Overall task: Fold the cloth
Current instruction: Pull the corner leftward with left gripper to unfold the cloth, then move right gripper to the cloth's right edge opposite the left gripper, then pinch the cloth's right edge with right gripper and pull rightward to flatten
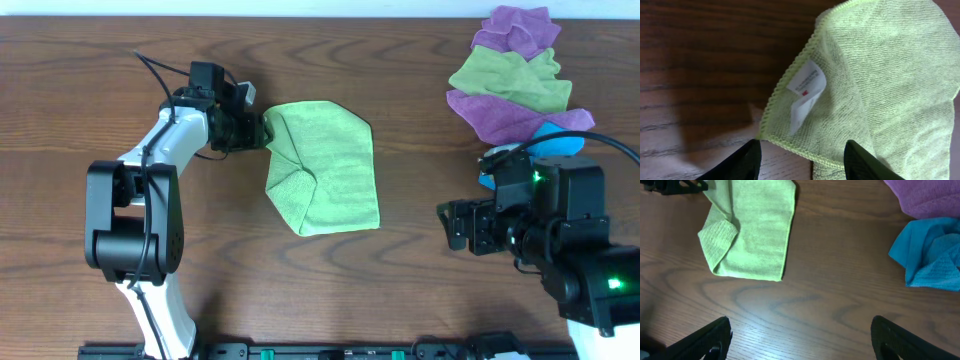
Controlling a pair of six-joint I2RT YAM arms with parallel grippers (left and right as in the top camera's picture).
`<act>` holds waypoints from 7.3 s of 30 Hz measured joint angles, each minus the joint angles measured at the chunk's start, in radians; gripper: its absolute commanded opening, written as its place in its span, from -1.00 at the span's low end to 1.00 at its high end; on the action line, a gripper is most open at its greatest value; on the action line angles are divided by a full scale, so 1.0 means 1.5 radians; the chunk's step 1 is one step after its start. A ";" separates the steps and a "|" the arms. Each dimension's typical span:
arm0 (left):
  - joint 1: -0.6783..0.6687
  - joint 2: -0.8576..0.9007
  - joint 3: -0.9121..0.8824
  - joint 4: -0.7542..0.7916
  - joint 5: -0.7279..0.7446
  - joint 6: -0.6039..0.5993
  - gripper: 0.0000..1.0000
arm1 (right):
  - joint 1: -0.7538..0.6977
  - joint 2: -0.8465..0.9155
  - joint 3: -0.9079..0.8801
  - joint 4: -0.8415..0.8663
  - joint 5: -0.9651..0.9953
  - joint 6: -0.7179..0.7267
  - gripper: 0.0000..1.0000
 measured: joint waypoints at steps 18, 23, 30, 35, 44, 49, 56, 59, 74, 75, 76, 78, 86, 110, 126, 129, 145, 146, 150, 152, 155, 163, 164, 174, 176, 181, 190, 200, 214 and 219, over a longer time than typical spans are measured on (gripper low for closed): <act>0.000 0.015 0.000 0.055 -0.040 0.006 -0.06 | 0.000 0.000 0.000 0.011 0.000 -0.007 0.79; 0.000 0.029 0.000 0.055 -0.033 0.004 -0.48 | 0.000 0.000 0.000 0.011 0.000 -0.007 0.78; 0.003 0.029 0.000 0.063 -0.028 0.006 -0.89 | 0.000 0.000 0.000 0.011 0.000 -0.007 0.78; 0.030 0.029 0.005 0.056 -0.028 0.006 -0.89 | 0.000 0.000 0.000 0.011 0.000 -0.007 0.77; 0.136 0.029 0.092 -0.038 -0.031 0.011 -0.61 | 0.000 0.000 0.000 0.028 0.000 -0.007 0.77; 0.157 0.029 0.093 -0.085 -0.048 0.019 0.07 | 0.000 0.001 0.000 0.051 0.000 -0.007 0.77; 0.157 0.029 0.093 -0.108 -0.036 0.019 0.05 | 0.000 0.032 0.000 0.073 -0.001 -0.006 0.65; 0.157 0.029 0.093 -0.113 0.002 0.017 -0.25 | 0.000 0.069 0.000 0.093 -0.003 -0.002 0.55; 0.143 0.007 0.093 -0.223 0.134 0.007 -0.31 | 0.000 0.268 0.000 0.311 -0.071 -0.042 0.56; 0.136 -0.008 0.093 -0.229 0.128 0.006 -0.33 | 0.000 0.284 0.000 0.326 -0.074 -0.047 0.56; 0.127 -0.029 0.093 -0.237 0.115 0.007 -0.35 | 0.000 0.300 0.000 0.344 -0.076 -0.050 0.54; 0.099 -0.080 0.093 -0.263 0.077 0.010 -0.43 | 0.000 0.336 0.000 0.384 -0.079 -0.054 0.54; -0.084 -0.150 0.097 -0.347 -0.110 -0.014 -0.88 | 0.000 0.419 0.000 0.505 -0.122 -0.064 0.25; -0.159 -0.279 -0.206 -0.242 -0.265 -0.177 -0.88 | 0.083 0.605 0.119 0.499 -0.190 -0.051 -0.97; -0.002 -0.280 -0.211 -0.131 -0.230 -0.193 -0.88 | 0.156 0.665 0.124 0.372 -0.049 -0.067 -0.97; 0.013 -0.280 -0.211 -0.125 -0.218 -0.190 -0.88 | 0.169 0.691 0.124 0.372 -0.043 -0.067 -0.97; 0.033 -0.280 -0.211 -0.063 -0.181 -0.188 -0.88 | 0.193 0.750 0.126 0.362 -0.013 -0.067 -0.97; 0.038 -0.281 -0.211 -0.060 -0.176 -0.188 -0.88 | 0.193 0.750 0.127 0.356 -0.012 -0.067 -0.97; 0.063 -0.280 -0.211 -0.055 -0.159 -0.188 -0.88 | 0.198 0.750 0.129 0.336 -0.010 -0.067 -0.97; 0.074 -0.280 -0.211 -0.054 -0.154 -0.188 -0.88 | 0.201 0.750 0.131 0.313 -0.009 -0.067 -0.97; 0.088 -0.280 -0.211 -0.054 -0.150 -0.188 -0.88 | 0.213 0.750 0.134 0.275 -0.006 -0.067 -0.96; 0.095 -0.280 -0.211 -0.045 -0.148 -0.188 -0.89 | 0.243 0.750 0.136 0.204 -0.005 -0.066 -0.97; 0.095 -0.280 -0.211 -0.043 -0.148 -0.188 -0.88 | 0.245 0.750 0.136 0.197 -0.005 -0.066 -0.97; 0.095 -0.280 -0.211 -0.039 -0.148 -0.188 -0.88 | 0.247 0.737 0.136 0.167 -0.002 -0.051 -0.97; 0.095 -0.280 -0.211 -0.041 -0.148 -0.187 -0.88 | 0.247 0.709 0.135 0.165 -0.001 -0.050 -0.97; 0.066 -0.281 -0.211 -0.054 -0.150 -0.187 -0.88 | 0.237 0.570 0.135 0.168 -0.003 -0.049 -0.33; -0.045 -0.280 -0.215 -0.084 -0.188 -0.186 -0.88 | 0.074 0.495 0.129 0.217 -0.115 -0.081 0.84; -0.111 -0.281 -0.293 -0.080 -0.188 -0.211 -0.88 | 0.025 0.603 0.095 0.286 -0.401 -0.146 0.99; -0.135 -0.281 -0.307 -0.072 -0.224 -0.226 -0.88 | 0.024 0.736 0.093 0.338 -0.483 -0.159 0.98; -0.134 -0.281 -0.315 -0.072 -0.228 -0.226 -0.88 | 0.024 0.759 0.092 0.374 -0.485 -0.157 0.98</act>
